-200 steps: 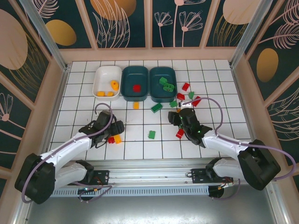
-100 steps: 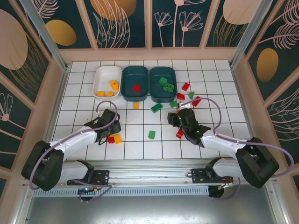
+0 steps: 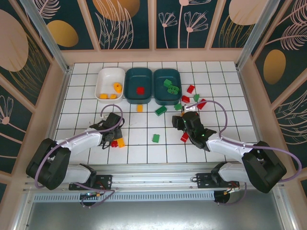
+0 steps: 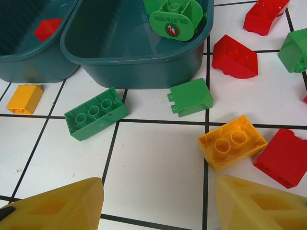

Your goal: Sort the legos into containers by color

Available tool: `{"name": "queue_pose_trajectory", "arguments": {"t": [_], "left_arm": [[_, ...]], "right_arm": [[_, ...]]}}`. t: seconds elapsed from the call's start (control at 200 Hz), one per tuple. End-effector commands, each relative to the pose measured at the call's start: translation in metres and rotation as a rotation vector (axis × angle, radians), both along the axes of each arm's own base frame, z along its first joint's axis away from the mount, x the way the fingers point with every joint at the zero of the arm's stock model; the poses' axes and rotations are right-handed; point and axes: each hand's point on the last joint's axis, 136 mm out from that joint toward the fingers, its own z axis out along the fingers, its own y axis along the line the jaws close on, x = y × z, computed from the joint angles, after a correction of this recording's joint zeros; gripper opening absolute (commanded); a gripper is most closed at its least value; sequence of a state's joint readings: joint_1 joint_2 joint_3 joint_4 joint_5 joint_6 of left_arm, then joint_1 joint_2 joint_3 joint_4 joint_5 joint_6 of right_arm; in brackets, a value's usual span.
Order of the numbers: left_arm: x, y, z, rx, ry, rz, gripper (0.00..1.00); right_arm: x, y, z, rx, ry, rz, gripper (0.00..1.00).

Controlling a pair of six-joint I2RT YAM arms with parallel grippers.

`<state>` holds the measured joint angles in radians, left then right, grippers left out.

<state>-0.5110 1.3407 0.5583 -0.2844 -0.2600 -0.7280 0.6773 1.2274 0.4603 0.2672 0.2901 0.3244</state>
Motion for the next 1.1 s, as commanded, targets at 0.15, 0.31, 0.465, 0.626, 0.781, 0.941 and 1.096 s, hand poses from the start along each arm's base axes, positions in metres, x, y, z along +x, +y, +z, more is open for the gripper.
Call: {"name": "queue_pose_trajectory", "arguments": {"t": [0.15, 0.31, 0.465, 0.626, 0.781, 0.941, 1.096], "left_arm": [[0.009, 0.000, 0.006, 0.037, -0.017, -0.013, 0.32], [0.033, -0.006, 0.036, 0.040, -0.101, -0.014, 0.27], [0.082, -0.018, 0.090, 0.055, -0.236, -0.052, 0.27], [0.161, 0.004, 0.152, -0.008, -0.353, 0.027, 0.25], [0.231, 0.034, 0.134, -0.016, -0.279, 0.088, 0.21], [0.280, 0.046, 0.102, -0.015, -0.203, 0.118, 0.19], [0.305, 0.048, 0.079, -0.048, -0.163, 0.139, 0.28]], "right_arm": [[0.007, 0.006, 0.013, 0.022, -0.045, -0.014, 0.62], [0.008, 0.005, 0.013, 0.022, -0.045, -0.015, 0.62], [0.008, 0.006, 0.011, 0.024, -0.043, -0.013, 0.62], [0.007, 0.009, 0.009, 0.018, -0.038, -0.006, 0.61], [0.006, 0.009, 0.011, 0.011, -0.046, -0.008, 0.61], [0.005, 0.006, 0.016, 0.008, -0.061, -0.014, 0.61], [0.004, 0.008, 0.015, 0.000, -0.062, -0.003, 0.61]]}}
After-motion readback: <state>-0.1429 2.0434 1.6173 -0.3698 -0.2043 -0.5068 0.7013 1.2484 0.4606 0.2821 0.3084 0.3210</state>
